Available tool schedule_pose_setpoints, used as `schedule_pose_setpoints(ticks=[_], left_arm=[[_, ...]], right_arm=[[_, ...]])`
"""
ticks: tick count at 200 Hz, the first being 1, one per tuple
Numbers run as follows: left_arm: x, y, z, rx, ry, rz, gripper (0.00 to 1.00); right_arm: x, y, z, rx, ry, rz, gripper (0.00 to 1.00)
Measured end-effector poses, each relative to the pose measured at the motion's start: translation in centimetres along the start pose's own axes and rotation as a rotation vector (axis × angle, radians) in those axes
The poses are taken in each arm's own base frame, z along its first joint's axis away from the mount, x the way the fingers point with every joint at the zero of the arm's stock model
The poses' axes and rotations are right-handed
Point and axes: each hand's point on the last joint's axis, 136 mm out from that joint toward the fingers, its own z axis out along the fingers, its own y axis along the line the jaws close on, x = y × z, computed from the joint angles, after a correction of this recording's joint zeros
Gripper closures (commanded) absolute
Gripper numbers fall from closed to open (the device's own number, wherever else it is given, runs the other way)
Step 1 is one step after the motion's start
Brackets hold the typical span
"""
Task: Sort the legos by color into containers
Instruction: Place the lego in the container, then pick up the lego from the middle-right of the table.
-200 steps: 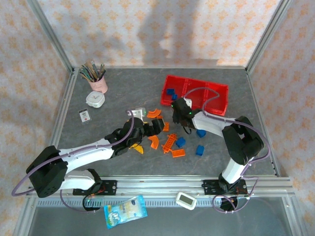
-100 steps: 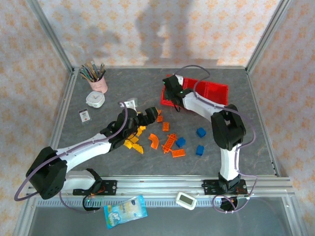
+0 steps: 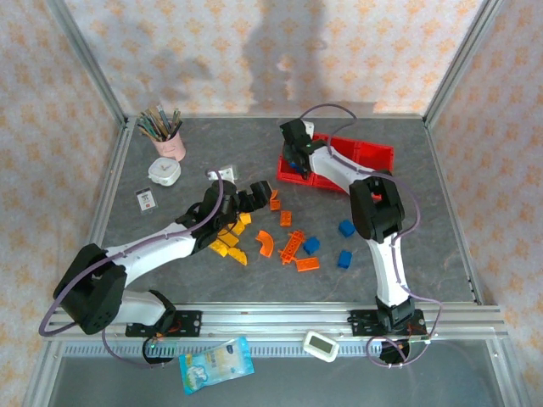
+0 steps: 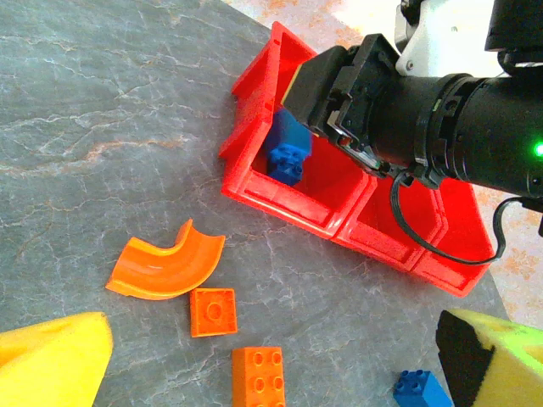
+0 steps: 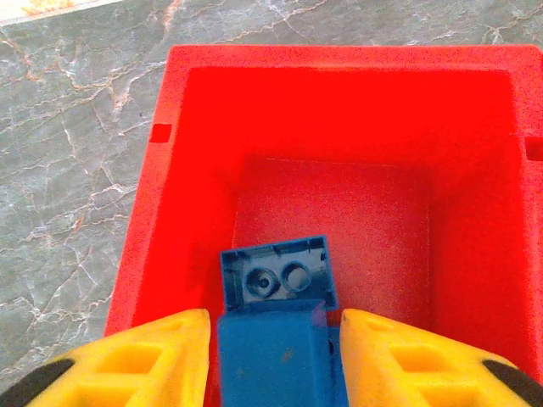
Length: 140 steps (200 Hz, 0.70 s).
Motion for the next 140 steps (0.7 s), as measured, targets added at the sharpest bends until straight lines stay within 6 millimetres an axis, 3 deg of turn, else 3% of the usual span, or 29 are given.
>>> schedule_pose_setpoints(ticks=[46,105,140], left_arm=[[0.0,-0.1,0.0,0.003,0.002,0.001,0.01],[-0.7,-1.6,-1.5,0.07,-0.005,-0.006,0.01],[0.6,-1.7,-2.2,0.085,0.023,0.005,0.01]], right_arm=[[0.2,-0.1,-1.2,-0.021,0.008,-0.012,0.43],[0.9,-2.6,-8.7,-0.072,-0.023,0.022,0.34],[3.5,-5.1,-11.3,-0.065,-0.008,0.049,0.28]])
